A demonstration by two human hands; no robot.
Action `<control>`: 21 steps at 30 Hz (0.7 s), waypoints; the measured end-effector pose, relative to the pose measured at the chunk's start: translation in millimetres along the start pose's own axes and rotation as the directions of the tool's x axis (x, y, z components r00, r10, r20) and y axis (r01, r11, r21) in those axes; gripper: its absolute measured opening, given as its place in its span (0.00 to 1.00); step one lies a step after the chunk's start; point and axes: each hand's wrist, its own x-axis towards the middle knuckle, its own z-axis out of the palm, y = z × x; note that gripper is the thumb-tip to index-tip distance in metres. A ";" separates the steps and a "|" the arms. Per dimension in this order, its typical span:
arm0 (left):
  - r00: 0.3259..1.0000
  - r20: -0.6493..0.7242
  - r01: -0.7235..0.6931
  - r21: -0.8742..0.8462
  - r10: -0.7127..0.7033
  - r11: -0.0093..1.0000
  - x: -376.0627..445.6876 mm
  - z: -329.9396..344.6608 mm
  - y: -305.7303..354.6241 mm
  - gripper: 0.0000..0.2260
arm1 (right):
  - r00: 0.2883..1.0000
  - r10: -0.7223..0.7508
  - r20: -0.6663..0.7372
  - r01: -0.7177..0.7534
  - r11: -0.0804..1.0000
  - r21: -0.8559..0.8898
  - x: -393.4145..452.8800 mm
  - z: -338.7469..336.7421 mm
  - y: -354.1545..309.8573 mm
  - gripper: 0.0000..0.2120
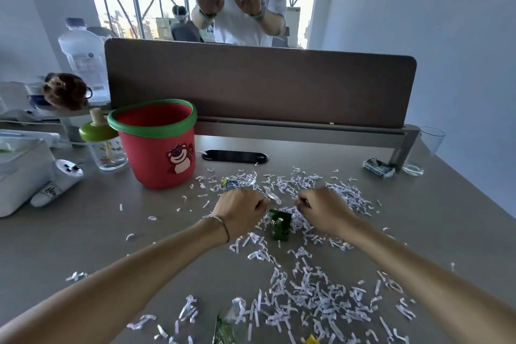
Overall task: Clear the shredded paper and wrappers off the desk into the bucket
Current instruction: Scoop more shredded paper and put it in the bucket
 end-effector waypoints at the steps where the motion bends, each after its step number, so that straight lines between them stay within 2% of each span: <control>1: 1.000 -0.007 0.008 0.007 -0.008 1.000 1.5 -7.0 -1.2 0.19 | 1.000 -0.004 -0.009 0.004 1.000 0.028 6.0 -4.4 -4.0 0.18; 7: 0.995 -0.087 0.042 0.050 -0.037 0.998 10.4 -66.2 -14.0 0.18 | 0.989 -0.066 -0.134 0.083 0.988 0.127 47.4 -40.9 -47.5 0.22; 13: 0.985 -0.143 0.111 0.094 -0.097 0.989 13.0 -121.1 -36.8 0.19 | 0.966 -0.159 -0.202 0.188 0.973 0.135 94.0 -75.6 -94.8 0.23; 16: 0.979 -0.175 0.121 0.108 -0.101 0.987 14.4 -149.7 -52.2 0.19 | 0.957 -0.200 -0.211 0.223 0.971 0.089 115.6 -85.3 -125.5 0.22; 21: 0.966 -0.237 0.146 0.159 -0.106 0.976 18.4 -184.9 -80.6 0.17 | 0.947 -0.262 -0.187 0.287 0.951 0.118 146.2 -89.9 -169.7 0.22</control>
